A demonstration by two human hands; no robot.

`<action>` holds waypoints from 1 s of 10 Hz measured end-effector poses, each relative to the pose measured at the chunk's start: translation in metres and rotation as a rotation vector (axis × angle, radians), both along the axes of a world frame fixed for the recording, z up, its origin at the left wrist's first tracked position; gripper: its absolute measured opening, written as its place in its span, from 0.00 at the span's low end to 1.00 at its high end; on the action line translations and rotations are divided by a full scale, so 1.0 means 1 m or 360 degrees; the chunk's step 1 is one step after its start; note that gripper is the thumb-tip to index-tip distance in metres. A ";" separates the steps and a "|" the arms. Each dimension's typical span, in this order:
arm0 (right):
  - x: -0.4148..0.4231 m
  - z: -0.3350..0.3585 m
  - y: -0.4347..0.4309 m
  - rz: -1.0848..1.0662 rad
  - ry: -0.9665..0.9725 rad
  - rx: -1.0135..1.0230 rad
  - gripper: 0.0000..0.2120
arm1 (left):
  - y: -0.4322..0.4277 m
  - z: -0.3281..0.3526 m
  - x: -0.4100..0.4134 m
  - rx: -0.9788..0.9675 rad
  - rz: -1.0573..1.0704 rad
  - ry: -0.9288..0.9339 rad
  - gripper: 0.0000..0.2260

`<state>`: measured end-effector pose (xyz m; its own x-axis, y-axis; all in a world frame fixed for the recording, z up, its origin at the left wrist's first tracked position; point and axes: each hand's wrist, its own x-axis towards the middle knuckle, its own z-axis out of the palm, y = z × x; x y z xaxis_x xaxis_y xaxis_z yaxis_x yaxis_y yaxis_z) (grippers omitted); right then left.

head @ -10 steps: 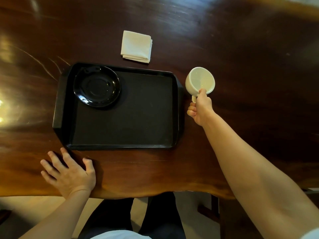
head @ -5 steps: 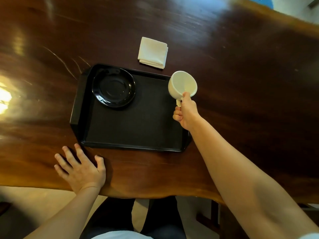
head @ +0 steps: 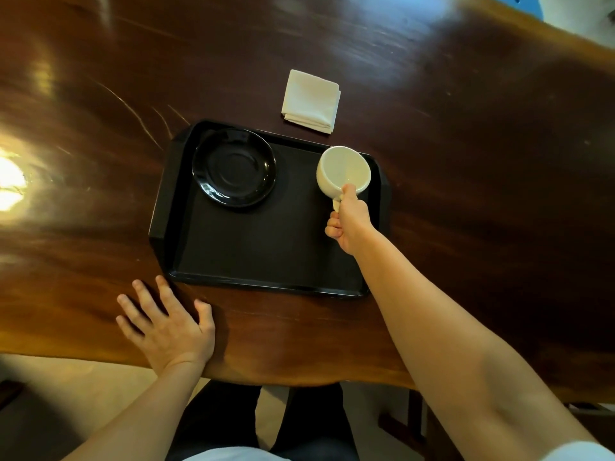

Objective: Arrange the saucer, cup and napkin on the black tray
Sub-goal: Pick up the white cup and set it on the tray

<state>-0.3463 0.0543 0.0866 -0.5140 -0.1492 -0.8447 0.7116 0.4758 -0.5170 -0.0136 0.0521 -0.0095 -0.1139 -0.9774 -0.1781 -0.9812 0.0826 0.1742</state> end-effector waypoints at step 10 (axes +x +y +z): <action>-0.034 0.015 0.008 0.0390 0.1285 0.0741 0.15 | -0.002 0.007 0.000 0.0022 0.0005 0.0029 0.36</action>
<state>-0.3801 0.0626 0.1018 -0.9653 -0.0690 -0.2518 0.0776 0.8450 -0.5291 -0.0138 0.0497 -0.0028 -0.1144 -0.9752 -0.1895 -0.9781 0.0771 0.1935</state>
